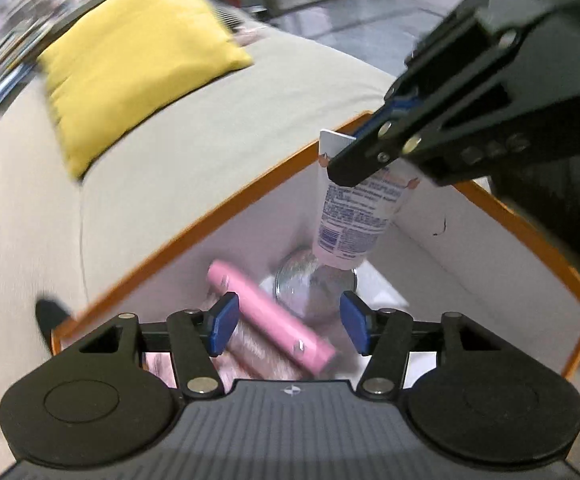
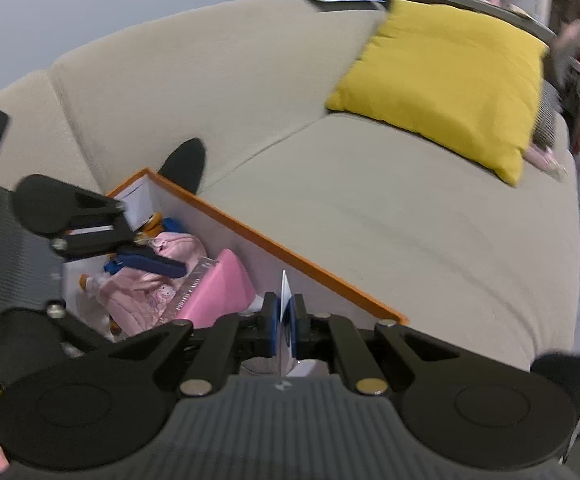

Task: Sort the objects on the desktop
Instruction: 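Lower the mirror and tube onto the box floor and open both tools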

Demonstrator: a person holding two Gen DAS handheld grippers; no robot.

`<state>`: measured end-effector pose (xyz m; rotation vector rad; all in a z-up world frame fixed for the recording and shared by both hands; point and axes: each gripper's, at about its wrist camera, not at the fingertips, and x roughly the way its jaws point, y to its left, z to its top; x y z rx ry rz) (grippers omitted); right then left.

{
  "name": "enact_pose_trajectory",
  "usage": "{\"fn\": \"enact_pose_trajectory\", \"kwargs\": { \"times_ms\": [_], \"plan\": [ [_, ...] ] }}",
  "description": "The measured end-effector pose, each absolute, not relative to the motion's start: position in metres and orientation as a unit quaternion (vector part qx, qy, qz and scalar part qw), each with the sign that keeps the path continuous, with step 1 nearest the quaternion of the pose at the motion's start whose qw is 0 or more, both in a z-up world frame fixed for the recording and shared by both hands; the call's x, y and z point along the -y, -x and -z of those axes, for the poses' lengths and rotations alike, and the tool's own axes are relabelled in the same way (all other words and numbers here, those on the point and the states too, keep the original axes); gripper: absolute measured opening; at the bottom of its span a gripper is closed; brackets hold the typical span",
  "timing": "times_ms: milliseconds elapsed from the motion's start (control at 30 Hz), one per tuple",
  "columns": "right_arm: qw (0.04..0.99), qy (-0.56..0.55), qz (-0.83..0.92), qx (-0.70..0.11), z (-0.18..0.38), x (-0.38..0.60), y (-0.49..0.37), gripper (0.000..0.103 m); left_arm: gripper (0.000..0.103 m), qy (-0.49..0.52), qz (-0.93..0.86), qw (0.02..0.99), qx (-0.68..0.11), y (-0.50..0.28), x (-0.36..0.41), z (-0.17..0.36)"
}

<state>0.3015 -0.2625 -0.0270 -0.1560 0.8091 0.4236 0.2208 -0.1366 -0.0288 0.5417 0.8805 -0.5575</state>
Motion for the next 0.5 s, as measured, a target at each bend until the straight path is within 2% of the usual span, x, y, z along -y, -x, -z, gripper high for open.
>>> {"fn": "enact_pose_trajectory", "kwargs": {
  "times_ms": [333,367,400,500],
  "plan": [
    [0.860,0.183,-0.266,-0.396,0.039,0.222,-0.329,0.006,0.065,-0.178,0.232,0.845,-0.448,-0.230,0.127,0.045],
    [0.856,0.189,-0.274,-0.395,0.040,0.220,-0.331,0.006,0.061,-0.183,0.226,0.846,-0.446,-0.231,0.127,0.047],
    [0.853,0.193,-0.280,-0.396,0.040,0.218,-0.333,0.006,0.053,-0.188,0.223,0.848,-0.443,-0.237,0.130,0.049],
    [0.850,0.211,-0.278,-0.395,0.040,0.215,-0.336,0.007,0.040,-0.195,0.232,0.846,-0.438,-0.235,0.126,0.050]
  ]
}}
